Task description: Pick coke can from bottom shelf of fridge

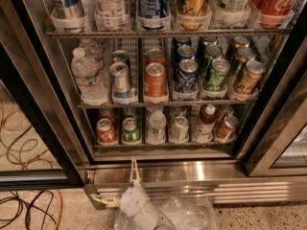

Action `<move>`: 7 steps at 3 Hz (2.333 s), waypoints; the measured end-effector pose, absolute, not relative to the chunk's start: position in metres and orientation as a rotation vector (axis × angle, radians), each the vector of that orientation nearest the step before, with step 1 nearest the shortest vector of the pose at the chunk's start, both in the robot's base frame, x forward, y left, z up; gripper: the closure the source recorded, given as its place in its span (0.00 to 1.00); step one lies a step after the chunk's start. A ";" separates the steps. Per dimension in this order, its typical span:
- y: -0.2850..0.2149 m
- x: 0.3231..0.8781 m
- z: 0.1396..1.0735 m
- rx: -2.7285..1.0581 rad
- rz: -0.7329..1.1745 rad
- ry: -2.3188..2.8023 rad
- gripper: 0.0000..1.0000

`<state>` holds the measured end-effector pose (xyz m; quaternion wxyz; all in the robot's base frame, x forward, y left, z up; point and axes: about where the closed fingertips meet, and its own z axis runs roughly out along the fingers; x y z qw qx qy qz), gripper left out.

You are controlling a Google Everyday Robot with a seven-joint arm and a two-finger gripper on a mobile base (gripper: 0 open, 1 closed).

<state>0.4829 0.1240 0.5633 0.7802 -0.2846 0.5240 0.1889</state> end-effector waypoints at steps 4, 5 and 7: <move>0.134 0.520 0.611 -0.486 0.397 1.084 0.00; 0.135 0.534 0.611 -0.477 0.380 1.101 0.00; 0.131 0.560 0.597 -0.406 0.352 1.133 0.00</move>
Offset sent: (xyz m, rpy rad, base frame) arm 0.0191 -0.0053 0.0506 0.1106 -0.1067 -0.0476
